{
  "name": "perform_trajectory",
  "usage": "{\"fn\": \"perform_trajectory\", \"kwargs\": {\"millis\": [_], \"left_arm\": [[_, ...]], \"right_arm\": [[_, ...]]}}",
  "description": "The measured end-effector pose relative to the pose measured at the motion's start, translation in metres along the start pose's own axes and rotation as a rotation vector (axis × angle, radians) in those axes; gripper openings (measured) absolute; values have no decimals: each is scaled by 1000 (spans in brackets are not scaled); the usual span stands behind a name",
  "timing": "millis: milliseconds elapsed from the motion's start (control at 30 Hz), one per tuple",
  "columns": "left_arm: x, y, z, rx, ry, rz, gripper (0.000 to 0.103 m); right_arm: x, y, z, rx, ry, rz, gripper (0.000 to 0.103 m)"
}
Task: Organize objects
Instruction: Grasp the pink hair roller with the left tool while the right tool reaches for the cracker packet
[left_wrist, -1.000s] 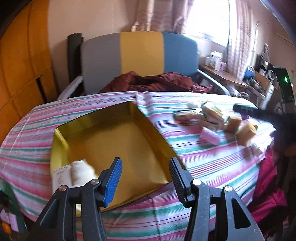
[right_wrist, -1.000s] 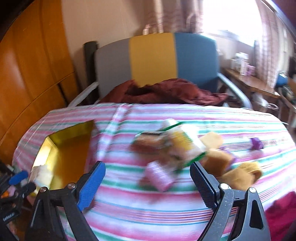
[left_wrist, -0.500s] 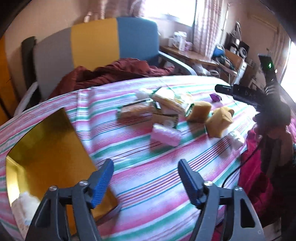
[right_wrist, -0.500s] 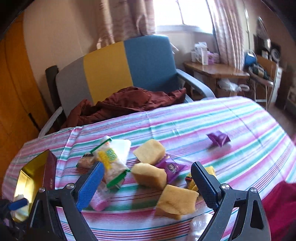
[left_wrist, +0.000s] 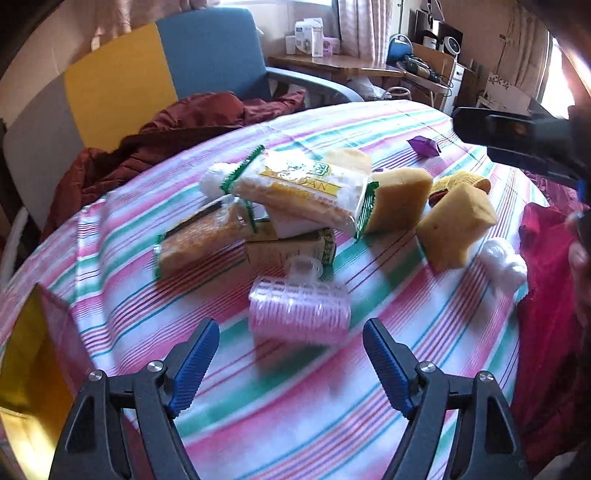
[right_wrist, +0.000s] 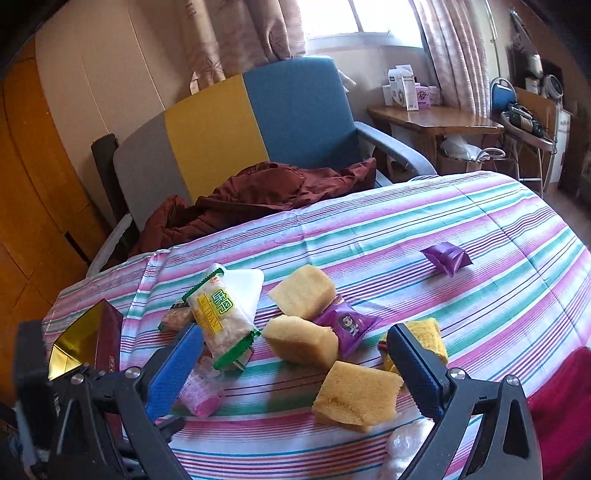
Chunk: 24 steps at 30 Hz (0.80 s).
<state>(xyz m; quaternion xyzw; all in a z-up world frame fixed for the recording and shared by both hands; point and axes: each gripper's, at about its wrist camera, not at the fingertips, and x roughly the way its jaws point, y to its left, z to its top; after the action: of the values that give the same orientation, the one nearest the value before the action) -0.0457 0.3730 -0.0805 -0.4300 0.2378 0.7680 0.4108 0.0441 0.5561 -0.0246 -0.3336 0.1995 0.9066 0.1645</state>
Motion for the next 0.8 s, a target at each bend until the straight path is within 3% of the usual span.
{"fn": "perform_trajectory", "kwargs": {"millis": [333,400,500,800], "left_arm": [[30,-1,13,35,35,-7,80],[33,1,12,26,27,-22,65],[32,9,9,-19,14,-61,65],[3,16,-32,-116,-33,-56,65]], "right_arm": [[9,-2,-1,2,27,-14,101],[10,-1,-1,-1,30,-18,101],[13,-1,-2,-8,37,-23,101],[20,12,-9,-74,66,-22,101]]}}
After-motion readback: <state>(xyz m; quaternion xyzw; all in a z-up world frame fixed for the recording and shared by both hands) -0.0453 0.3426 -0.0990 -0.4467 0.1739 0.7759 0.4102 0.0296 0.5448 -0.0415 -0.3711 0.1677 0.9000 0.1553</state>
